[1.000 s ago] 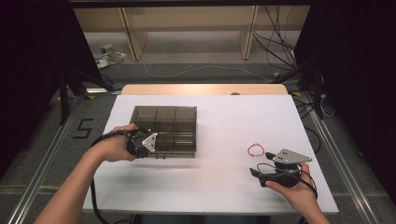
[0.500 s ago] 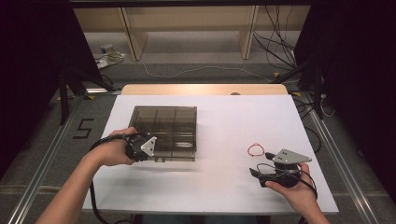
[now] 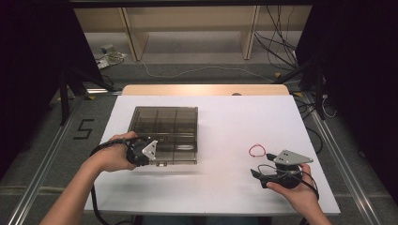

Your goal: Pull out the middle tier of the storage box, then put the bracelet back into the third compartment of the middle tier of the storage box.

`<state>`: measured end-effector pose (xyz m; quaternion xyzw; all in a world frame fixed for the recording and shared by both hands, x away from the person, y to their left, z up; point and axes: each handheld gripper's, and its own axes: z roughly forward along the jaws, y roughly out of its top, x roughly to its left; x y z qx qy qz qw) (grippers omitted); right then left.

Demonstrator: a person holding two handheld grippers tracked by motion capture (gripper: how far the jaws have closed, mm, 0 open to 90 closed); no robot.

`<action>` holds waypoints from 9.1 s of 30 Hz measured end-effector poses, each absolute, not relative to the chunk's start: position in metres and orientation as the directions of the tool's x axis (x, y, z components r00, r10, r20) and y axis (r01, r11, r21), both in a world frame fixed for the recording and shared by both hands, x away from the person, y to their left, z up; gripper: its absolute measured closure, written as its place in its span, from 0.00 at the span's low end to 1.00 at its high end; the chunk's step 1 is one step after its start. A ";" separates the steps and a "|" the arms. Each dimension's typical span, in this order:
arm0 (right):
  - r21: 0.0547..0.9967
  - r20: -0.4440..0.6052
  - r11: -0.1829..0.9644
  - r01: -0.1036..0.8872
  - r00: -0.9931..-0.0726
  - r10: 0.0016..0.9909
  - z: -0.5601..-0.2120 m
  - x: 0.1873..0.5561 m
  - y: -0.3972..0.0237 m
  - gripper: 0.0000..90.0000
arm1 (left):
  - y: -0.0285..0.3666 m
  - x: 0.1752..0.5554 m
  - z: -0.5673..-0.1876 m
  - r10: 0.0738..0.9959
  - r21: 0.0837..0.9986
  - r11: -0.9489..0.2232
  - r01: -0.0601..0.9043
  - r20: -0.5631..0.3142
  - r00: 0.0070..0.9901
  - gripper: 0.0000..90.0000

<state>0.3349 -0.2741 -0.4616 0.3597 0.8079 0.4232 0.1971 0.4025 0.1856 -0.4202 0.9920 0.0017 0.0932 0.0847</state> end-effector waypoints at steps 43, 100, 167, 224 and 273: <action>0.822 -0.013 0.384 0.420 -0.661 0.750 -0.462 0.335 -0.274 0.18 | 0.199 0.400 -0.424 0.056 0.212 -0.977 0.005 0.236 0.970 0.83; 0.821 -0.012 0.387 0.420 -0.664 0.748 -0.462 0.335 -0.273 0.18 | 0.190 0.353 -0.419 0.485 0.683 -0.689 0.243 0.186 0.854 0.26; 0.814 -0.010 0.394 0.426 -0.668 0.744 -0.462 0.338 -0.270 0.18 | 0.176 0.306 -0.470 0.492 0.682 -0.662 0.310 0.084 0.867 0.31; 0.797 -0.010 0.371 0.477 -0.604 0.797 -0.465 0.355 -0.281 0.21 | 0.175 0.309 -0.471 0.487 0.672 -0.671 0.314 0.080 0.870 0.32; 0.640 0.028 0.274 0.718 -0.378 0.925 -0.482 0.411 -0.286 0.88 | 0.176 0.309 -0.472 0.475 0.664 -0.681 0.309 0.080 0.876 0.32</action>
